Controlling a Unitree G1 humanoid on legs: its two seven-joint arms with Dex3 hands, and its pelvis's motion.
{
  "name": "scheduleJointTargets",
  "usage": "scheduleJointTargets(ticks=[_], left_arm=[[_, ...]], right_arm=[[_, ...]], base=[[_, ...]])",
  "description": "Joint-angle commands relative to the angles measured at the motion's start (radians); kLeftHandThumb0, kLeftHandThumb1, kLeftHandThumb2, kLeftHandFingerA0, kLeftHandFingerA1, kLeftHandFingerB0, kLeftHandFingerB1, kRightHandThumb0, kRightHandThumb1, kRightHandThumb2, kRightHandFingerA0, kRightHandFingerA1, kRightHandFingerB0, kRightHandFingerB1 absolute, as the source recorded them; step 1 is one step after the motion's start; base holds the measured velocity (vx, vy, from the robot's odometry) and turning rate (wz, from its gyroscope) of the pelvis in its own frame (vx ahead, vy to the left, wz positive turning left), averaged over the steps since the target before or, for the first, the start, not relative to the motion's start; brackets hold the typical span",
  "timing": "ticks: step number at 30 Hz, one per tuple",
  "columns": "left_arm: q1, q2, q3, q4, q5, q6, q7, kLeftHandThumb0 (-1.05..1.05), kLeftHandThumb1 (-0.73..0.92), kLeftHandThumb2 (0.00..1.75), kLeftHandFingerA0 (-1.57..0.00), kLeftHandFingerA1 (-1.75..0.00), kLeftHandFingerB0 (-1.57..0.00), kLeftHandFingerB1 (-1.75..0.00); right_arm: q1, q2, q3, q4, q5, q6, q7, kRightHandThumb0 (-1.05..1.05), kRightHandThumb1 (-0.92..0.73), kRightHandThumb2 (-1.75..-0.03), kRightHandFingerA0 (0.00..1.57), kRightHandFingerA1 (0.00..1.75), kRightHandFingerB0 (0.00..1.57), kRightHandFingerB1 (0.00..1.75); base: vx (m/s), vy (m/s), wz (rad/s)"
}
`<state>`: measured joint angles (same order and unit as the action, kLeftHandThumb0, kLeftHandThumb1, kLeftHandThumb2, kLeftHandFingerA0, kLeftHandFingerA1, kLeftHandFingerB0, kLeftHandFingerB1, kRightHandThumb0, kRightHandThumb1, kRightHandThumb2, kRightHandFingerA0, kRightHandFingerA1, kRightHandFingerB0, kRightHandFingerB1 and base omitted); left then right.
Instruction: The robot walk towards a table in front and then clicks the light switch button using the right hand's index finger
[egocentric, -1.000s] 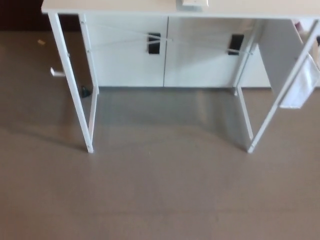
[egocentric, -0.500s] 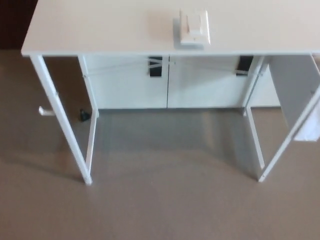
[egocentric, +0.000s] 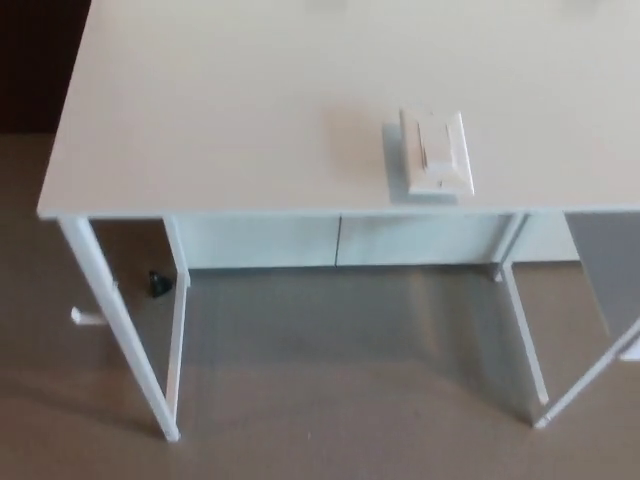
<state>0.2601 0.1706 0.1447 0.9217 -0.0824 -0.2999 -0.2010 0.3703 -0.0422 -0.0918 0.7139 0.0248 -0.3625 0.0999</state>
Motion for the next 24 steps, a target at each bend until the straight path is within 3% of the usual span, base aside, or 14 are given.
scheduleJointTargets(ticks=[1, 2, 3, 4, 6, 7, 11, 12, 14, 16, 17, 21, 24], left_arm=[[0.005, 0.015, -0.031, -0.024, 0.08, -0.067, 0.106, -0.52, 0.52, 1.23, 0.0, -0.49, 0.0, -0.28], [0.007, 0.02, -0.038, -0.026, 0.09, -0.076, 0.111, -0.46, 0.47, 1.27, 0.0, -0.46, 0.0, -0.25], [0.007, 0.021, -0.039, -0.024, 0.086, -0.083, 0.106, -0.42, 0.44, 1.28, 0.0, -0.43, 0.0, -0.22], [0.004, 0.021, -0.037, -0.021, 0.076, -0.085, 0.092, -0.47, 0.45, 1.3, 0.0, -0.33, 0.0, -0.15], [-0.003, 0.02, -0.038, -0.019, 0.071, -0.094, 0.087, -0.44, 0.43, 1.28, 0.0, -0.37, 0.0, -0.22], [-0.006, 0.02, -0.038, -0.025, 0.064, -0.095, 0.077, -0.39, 0.39, 1.35, 0.0, -0.31, 0.0, -0.22], [-0.013, 0.021, -0.039, -0.056, 0.05, -0.076, 0.05, -0.43, 0.39, 1.33, 0.0, -0.29, 0.0, -0.21], [-0.012, 0.023, -0.044, -0.058, 0.057, -0.087, 0.052, -0.36, 0.34, 1.39, 0.0, -0.24, 0.0, -0.2], [-0.015, 0.023, -0.043, -0.056, 0.056, -0.089, 0.052, -0.42, 0.4, 1.33, 0.0, -0.25, 0.0, -0.18], [-0.026, 0.025, -0.04, -0.047, 0.053, -0.087, 0.052, -0.35, 0.34, 1.35, 0.0, -0.22, 0.0, -0.22], [-0.026, 0.024, -0.038, -0.052, 0.05, -0.084, 0.051, -0.36, 0.33, 1.34, 0.0, -0.23, 0.0, -0.24], [-0.035, 0.026, -0.037, -0.06, 0.048, -0.081, 0.051, -0.39, 0.34, 1.33, 0.0, -0.25, 0.0, -0.23], [-0.053, 0.016, -0.034, -0.069, 0.034, -0.059, 0.041, -0.42, 0.36, 1.34, 0.0, -0.21, 0.0, -0.19]], right_arm=[[0.013, 0.001, -0.008, -0.062, -0.003, 0.024, -0.036, -0.05, -0.4, -0.85, 0.44, 0.88, 0.39, 0.74], [0.028, 0.002, -0.002, -0.099, -0.009, 0.044, -0.041, -0.02, -0.41, -0.84, 0.4, 0.81, 0.36, 0.7], [0.037, 0.002, 0.002, -0.119, -0.014, 0.046, -0.04, 0.03, -0.32, -0.95, 0.4, 0.71, 0.36, 0.67], [0.039, 0.002, 0.004, -0.122, -0.014, 0.04, -0.037, 0.06, -0.31, -0.95, 0.4, 0.71, 0.35, 0.67], [0.025, -0.002, 0.004, -0.096, -0.013, 0.006, -0.031, 0.07, -0.31, -0.96, 0.43, 0.72, 0.36, 0.68], [0.011, -0.006, 0.004, -0.071, -0.016, -0.011, -0.031, 0.08, -0.31, -0.95, 0.43, 0.73, 0.36, 0.68], [0.003, -0.009, 0.017, -0.104, -0.041, 0.011, -0.056, 0.1, -0.27, -0.92, 0.39, 0.71, 0.33, 0.66], [-0.003, -0.006, 0.015, -0.105, -0.036, 0.017, -0.056, 0.12, -0.26, -0.92, 0.38, 0.7, 0.32, 0.66], [-0.007, -0.005, 0.019, -0.112, -0.035, 0.026, -0.055, 0.2, -0.28, -0.93, 0.32, 0.68, 0.27, 0.64], [-0.011, 0.003, 0.021, -0.135, -0.028, 0.061, -0.057, 0.21, -0.3, -0.94, 0.3, 0.68, 0.24, 0.62], [-0.012, 0.004, 0.022, -0.145, -0.026, 0.077, -0.057, 0.21, -0.41, -0.83, 0.27, 0.71, 0.23, 0.61], [-0.051, 0.001, 0.018, -0.131, -0.017, 0.114, -0.054, 0.21, -0.42, -0.78, 0.25, 0.67, 0.22, 0.58], [-0.093, -0.012, 0.004, -0.078, -0.006, 0.093, -0.039, 0.13, -0.33, -0.9, 0.2, 0.61, 0.17, 0.57]], base=[[0.32, -0.117, 0.25], [0.29, -0.185, -0.19], [0.28, -0.174, 0.63], [0.25, -0.166, 0.21], [0.24, -0.156, -0.01], [0.23, -0.138, 0.01], [0.11, -0.024, -0.1], [0.1, 0.091, -0.11], [0.12, 0.136, -0.1], [0.18, 0.275, 0.15], [0.14, 0.356, -0.27], [0.1, 0.174, 0.04], [0.04, 0.043, 0.03]])
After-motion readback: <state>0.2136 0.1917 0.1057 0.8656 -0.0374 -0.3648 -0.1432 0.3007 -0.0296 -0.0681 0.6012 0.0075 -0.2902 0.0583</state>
